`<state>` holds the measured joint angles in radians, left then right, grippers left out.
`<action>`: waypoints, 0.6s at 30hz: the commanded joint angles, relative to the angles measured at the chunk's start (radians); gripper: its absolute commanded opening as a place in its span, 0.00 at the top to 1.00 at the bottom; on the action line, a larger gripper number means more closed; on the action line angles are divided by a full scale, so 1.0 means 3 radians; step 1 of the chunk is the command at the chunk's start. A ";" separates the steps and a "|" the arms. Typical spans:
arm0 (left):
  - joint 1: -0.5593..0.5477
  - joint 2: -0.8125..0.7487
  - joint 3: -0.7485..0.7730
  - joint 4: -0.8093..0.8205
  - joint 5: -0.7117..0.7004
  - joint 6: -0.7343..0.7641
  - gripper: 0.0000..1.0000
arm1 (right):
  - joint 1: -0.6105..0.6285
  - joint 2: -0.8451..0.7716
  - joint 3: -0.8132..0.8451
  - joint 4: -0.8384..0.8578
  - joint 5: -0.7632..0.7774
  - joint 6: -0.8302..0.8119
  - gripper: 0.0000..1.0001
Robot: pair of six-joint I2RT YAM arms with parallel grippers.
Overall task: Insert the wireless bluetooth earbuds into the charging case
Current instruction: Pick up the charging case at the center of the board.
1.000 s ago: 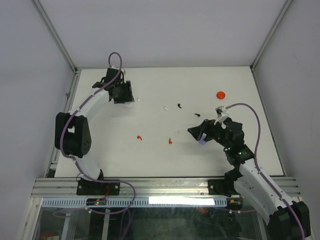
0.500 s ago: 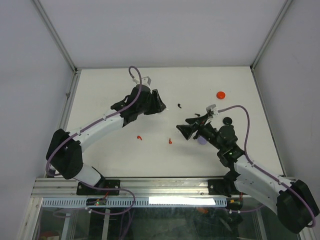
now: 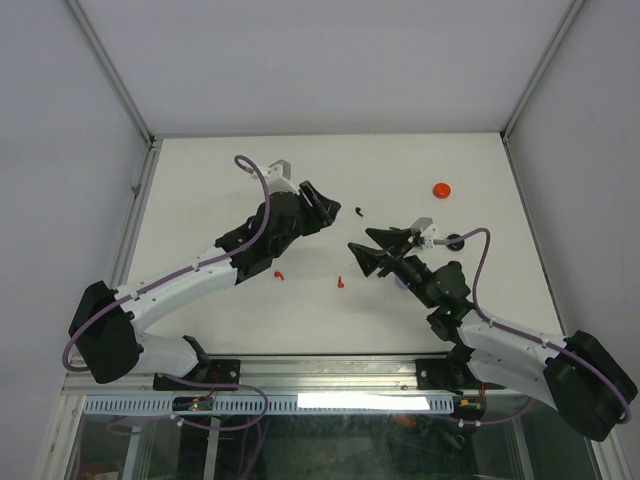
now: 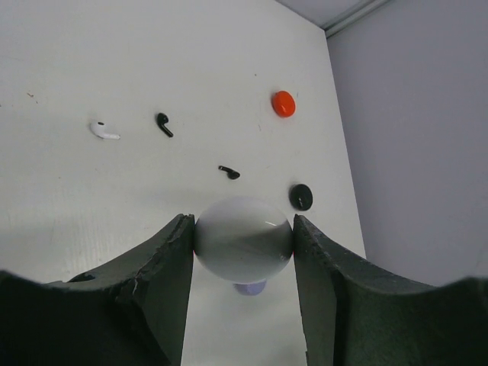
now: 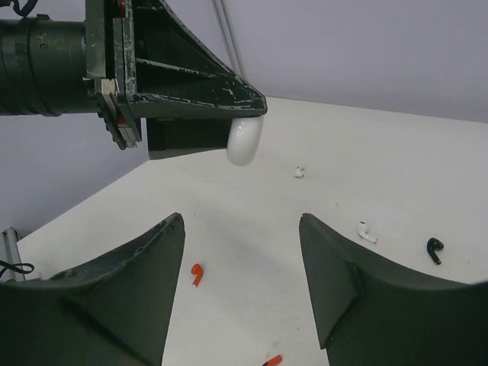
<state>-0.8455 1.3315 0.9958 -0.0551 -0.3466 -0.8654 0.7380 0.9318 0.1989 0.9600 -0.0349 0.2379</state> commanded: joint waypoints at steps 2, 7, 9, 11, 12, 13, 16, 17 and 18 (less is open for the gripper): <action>-0.0123 -0.0125 -0.0041 0.0471 -0.0238 -0.0117 0.75 | 0.0101 0.0245 0.0132 0.0800 0.0137 -0.0167 0.36; -0.0249 -0.0098 -0.0039 0.0572 -0.0236 -0.0118 0.75 | 0.0155 0.0484 0.0235 0.1013 0.0187 -0.0200 0.39; -0.0285 -0.0090 -0.0037 0.0602 -0.0236 -0.0117 0.75 | 0.0162 0.0564 0.0241 0.1168 0.0224 -0.0212 0.41; -0.0312 -0.0087 -0.0047 0.0619 -0.0244 -0.0168 0.75 | 0.0159 0.0627 0.0286 0.1218 0.0267 -0.0224 0.44; -0.0324 -0.0093 -0.0047 0.0626 -0.0241 -0.0221 0.75 | 0.0164 0.0643 0.0310 0.1215 0.0274 -0.0232 0.45; -0.0334 -0.0096 -0.0053 0.0642 -0.0241 -0.0228 0.75 | 0.0165 0.0665 0.0339 0.1211 0.0289 -0.0239 0.46; -0.0364 -0.0112 -0.0059 0.0680 -0.0238 -0.0219 0.75 | 0.0165 0.0719 0.0390 0.1208 0.0379 -0.0277 0.49; -0.0373 -0.0115 -0.0066 0.0695 -0.0235 -0.0219 0.75 | 0.0167 0.0734 0.0399 0.1223 0.0403 -0.0289 0.50; -0.0381 -0.0120 -0.0067 0.0699 -0.0235 -0.0219 0.75 | 0.0164 0.0750 0.0408 0.1238 0.0413 -0.0298 0.50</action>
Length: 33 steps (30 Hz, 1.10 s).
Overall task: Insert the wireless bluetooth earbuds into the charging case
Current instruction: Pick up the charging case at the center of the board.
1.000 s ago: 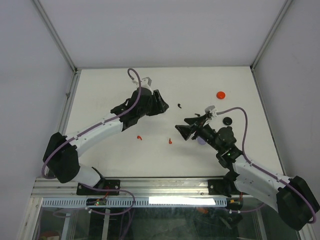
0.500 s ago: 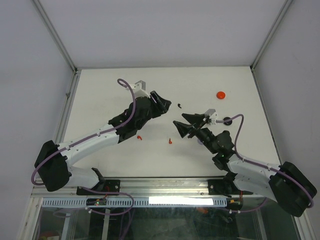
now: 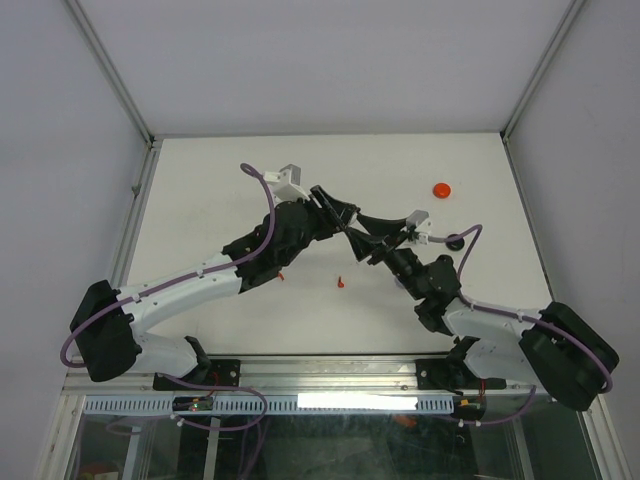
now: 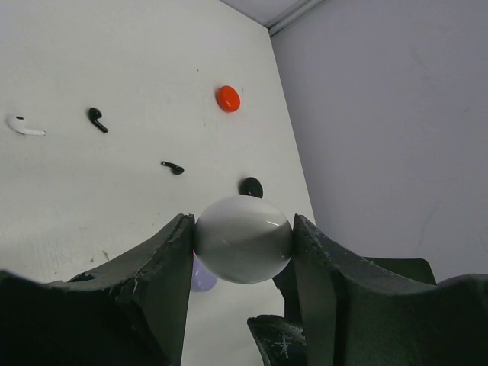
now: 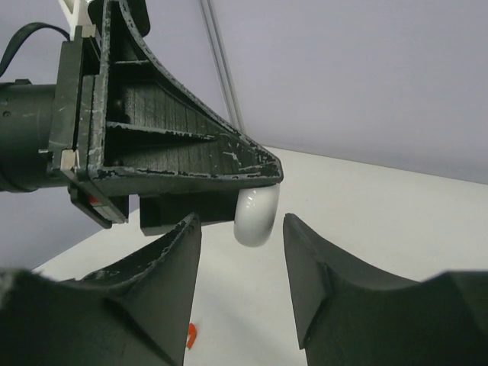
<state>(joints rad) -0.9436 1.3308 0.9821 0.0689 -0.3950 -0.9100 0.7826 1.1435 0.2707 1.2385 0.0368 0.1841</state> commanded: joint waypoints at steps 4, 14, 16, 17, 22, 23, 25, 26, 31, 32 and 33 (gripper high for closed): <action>-0.0080 -0.0145 -0.0060 0.0346 -0.0079 -0.0084 0.75 | 0.0015 0.0111 0.0233 0.0297 0.0102 -0.0155 0.53; -0.0126 -0.0146 -0.0019 0.0374 -0.0106 0.0024 0.75 | 0.0016 0.0203 0.0270 0.0305 0.0040 -0.0128 0.62; -0.0136 -0.0153 -0.0011 0.0374 -0.0124 0.0088 0.75 | 0.0015 0.0207 0.0283 0.0261 0.0036 -0.0136 0.62; -0.0142 -0.0153 -0.0007 0.0374 -0.0137 0.0096 0.75 | 0.0014 0.0211 0.0288 0.0246 0.0028 -0.0146 0.63; -0.0158 -0.0151 -0.0013 0.0386 -0.0163 0.0121 0.75 | 0.0015 0.0223 0.0295 0.0179 0.0025 -0.0135 0.66; -0.0162 -0.0154 -0.0015 0.0389 -0.0170 0.0119 0.75 | 0.0018 0.0232 0.0294 0.0175 0.0026 -0.0133 0.66; -0.0168 -0.0153 -0.0030 0.0404 -0.0176 0.0124 0.75 | 0.0015 0.0247 0.0290 0.0167 0.0021 -0.0127 0.67; -0.0171 -0.0153 -0.0034 0.0413 -0.0176 0.0124 0.75 | 0.0017 0.0255 0.0289 0.0167 0.0016 -0.0116 0.67; -0.0183 -0.0156 -0.0042 0.0432 -0.0207 0.0169 0.75 | 0.0017 0.0256 0.0314 0.0065 -0.0086 -0.0080 0.65; -0.0188 -0.0157 -0.0045 0.0437 -0.0209 0.0190 0.75 | 0.0015 0.0242 0.0326 0.0023 -0.0097 -0.0073 0.65; -0.0192 -0.0160 -0.0041 0.0438 -0.0219 0.0204 0.75 | 0.0018 0.0230 0.0333 -0.0018 -0.0102 -0.0065 0.64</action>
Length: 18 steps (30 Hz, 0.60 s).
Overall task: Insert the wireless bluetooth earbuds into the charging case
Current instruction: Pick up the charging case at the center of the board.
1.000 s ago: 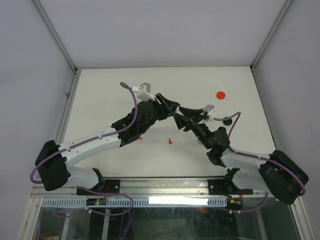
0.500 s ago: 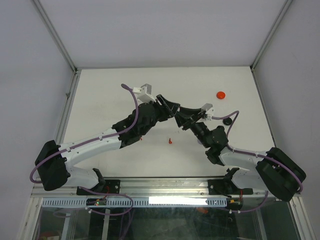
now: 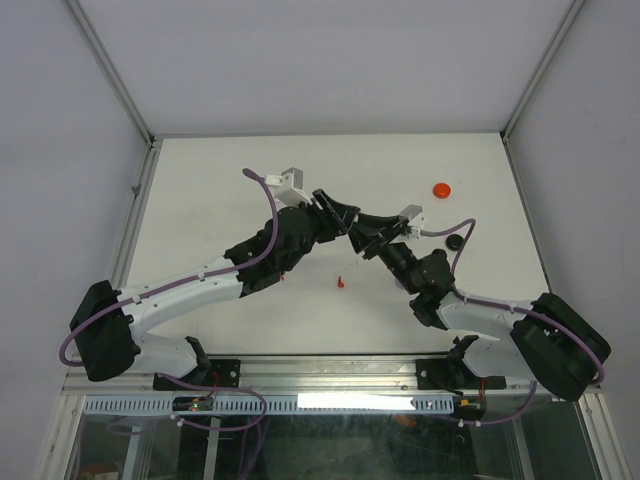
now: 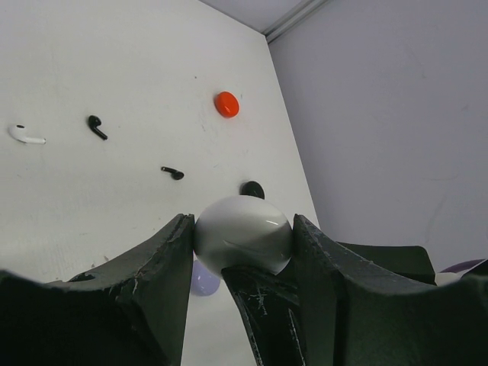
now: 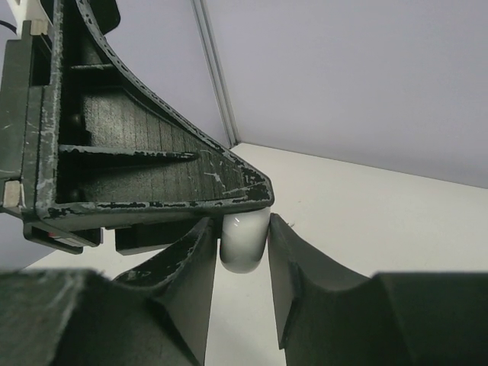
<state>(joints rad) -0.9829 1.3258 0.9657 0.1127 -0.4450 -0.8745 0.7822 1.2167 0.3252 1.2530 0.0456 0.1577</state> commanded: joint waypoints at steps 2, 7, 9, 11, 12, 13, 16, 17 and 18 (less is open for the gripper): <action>-0.0076 -0.0147 0.0013 0.0300 -0.0065 0.0111 0.75 | 0.0019 -0.0030 0.0163 -0.0110 -0.0136 0.0024 0.64; -0.0097 -0.0135 0.0012 0.0315 -0.0071 0.0151 0.76 | 0.0016 -0.0061 0.0160 -0.0147 -0.0094 0.0031 0.67; -0.0108 -0.0133 0.0014 0.0315 -0.0070 0.0175 0.76 | 0.0016 -0.0074 0.0156 -0.0167 -0.0091 0.0022 0.70; -0.0109 -0.0139 0.0008 0.0315 -0.0073 0.0223 0.75 | 0.0013 -0.0096 0.0145 -0.0168 -0.0100 0.0017 0.75; -0.0109 -0.0153 0.0009 0.0317 -0.0077 0.0256 0.75 | 0.0011 -0.0116 0.0132 -0.0164 -0.0101 0.0016 0.78; -0.0109 -0.0168 0.0003 0.0318 -0.0085 0.0305 0.74 | 0.0013 -0.0136 0.0118 -0.0156 -0.0109 0.0014 0.80; -0.0109 -0.0225 -0.0028 0.0317 -0.0090 0.0503 0.65 | 0.0003 -0.0226 0.0083 -0.0181 -0.0178 -0.0021 0.90; -0.0109 -0.0253 -0.0042 0.0306 -0.0082 0.0576 0.62 | -0.0010 -0.0262 0.0078 -0.0210 -0.0211 -0.0024 0.92; -0.0109 -0.0298 -0.0062 0.0305 -0.0062 0.0658 0.58 | -0.0025 -0.0299 0.0074 -0.0237 -0.0265 -0.0025 0.93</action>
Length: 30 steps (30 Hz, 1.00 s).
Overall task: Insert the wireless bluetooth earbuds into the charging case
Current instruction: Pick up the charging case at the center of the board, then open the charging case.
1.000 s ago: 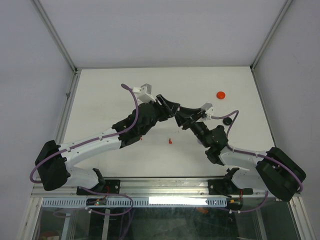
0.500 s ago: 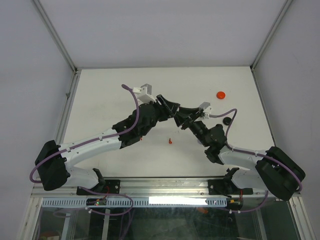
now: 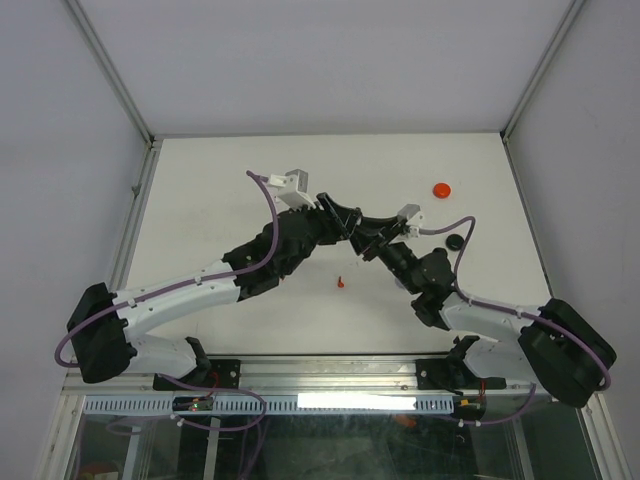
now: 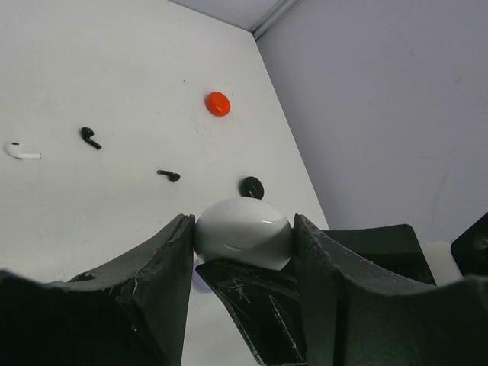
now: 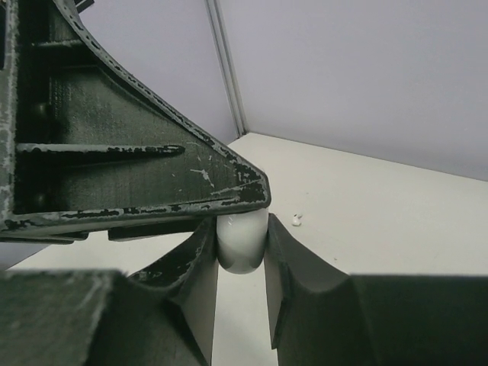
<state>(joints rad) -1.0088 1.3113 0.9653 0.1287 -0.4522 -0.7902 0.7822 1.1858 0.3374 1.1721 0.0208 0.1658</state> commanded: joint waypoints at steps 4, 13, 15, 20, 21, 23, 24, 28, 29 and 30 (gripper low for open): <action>-0.0010 -0.0494 -0.0183 0.0263 0.0098 0.0802 0.39 | -0.0091 -0.0369 0.0036 -0.0123 -0.0513 -0.0023 1.00; 0.0277 -0.1001 -0.0288 0.0149 0.1430 0.1708 0.20 | -0.0352 -0.0641 -0.0037 -0.0177 -0.1263 0.0146 1.00; 0.0478 -0.1064 -0.0300 0.0116 0.1898 0.1752 0.20 | -0.0404 -0.0671 -0.0041 -0.0124 -0.1415 0.0213 1.00; 0.0892 -0.1153 -0.0416 0.0216 0.2861 0.1770 0.20 | -0.0497 -0.0649 -0.0015 0.0033 -0.1733 0.0458 1.00; 0.0940 -0.1132 -0.0413 0.0223 0.3037 0.1770 0.20 | -0.0500 -0.0638 -0.0015 0.0073 -0.1775 0.0513 1.00; 0.0974 -0.1067 -0.0390 0.0251 0.3298 0.1775 0.21 | -0.0514 -0.0618 -0.0006 0.0144 -0.1836 0.0618 1.00; 0.0976 -0.1039 -0.0374 0.0253 0.3391 0.1778 0.21 | -0.0513 -0.0612 0.0006 0.0156 -0.1854 0.0646 1.00; 0.0976 -0.0938 -0.0344 0.0363 0.3532 0.1743 0.25 | -0.0515 -0.0590 0.0079 0.0122 -0.1927 0.0724 1.00; 0.0976 -0.0905 -0.0344 0.0393 0.3544 0.1721 0.26 | -0.0516 -0.0577 0.0088 0.0126 -0.1933 0.0752 1.00; 0.0979 -0.0875 -0.0336 0.0412 0.3550 0.1716 0.27 | -0.0513 -0.0570 0.0095 0.0132 -0.1935 0.0771 1.00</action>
<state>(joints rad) -0.7189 1.0283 0.8471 0.1673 0.5068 -0.2916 0.6323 1.0077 0.3264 1.1477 -0.5213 0.3447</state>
